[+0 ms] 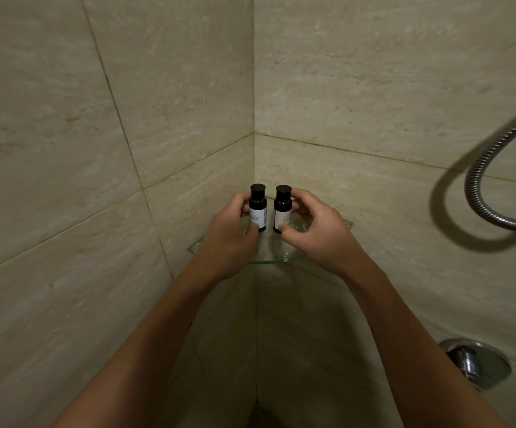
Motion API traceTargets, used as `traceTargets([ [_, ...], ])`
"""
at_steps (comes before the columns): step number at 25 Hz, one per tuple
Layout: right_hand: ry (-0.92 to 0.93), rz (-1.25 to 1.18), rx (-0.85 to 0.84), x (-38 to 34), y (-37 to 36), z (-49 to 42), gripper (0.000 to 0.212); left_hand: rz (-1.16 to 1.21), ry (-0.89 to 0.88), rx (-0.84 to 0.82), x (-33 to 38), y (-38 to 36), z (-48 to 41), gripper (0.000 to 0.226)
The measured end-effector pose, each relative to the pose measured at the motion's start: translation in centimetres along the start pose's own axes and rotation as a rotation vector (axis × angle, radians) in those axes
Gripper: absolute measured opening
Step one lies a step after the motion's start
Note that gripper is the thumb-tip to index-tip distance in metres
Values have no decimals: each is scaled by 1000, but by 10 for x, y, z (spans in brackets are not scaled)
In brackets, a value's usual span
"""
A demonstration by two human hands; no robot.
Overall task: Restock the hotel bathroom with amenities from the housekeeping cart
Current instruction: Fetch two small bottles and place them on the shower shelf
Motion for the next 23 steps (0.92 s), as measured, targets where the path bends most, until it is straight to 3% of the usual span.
traceTargets([
  [23,13,38,-19,0,1,-2,60,8,-21,17,2,2,1,49],
])
Point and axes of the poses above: each hand's wrist, its own z-axis away from the middle knuckle, its own y-axis out of the back of the hand, x = y × z, the point moved 4 cm from there along -z, towards the middle knuckle, and after that the axes turned 5 degrees about x, right-handed, at the moved point
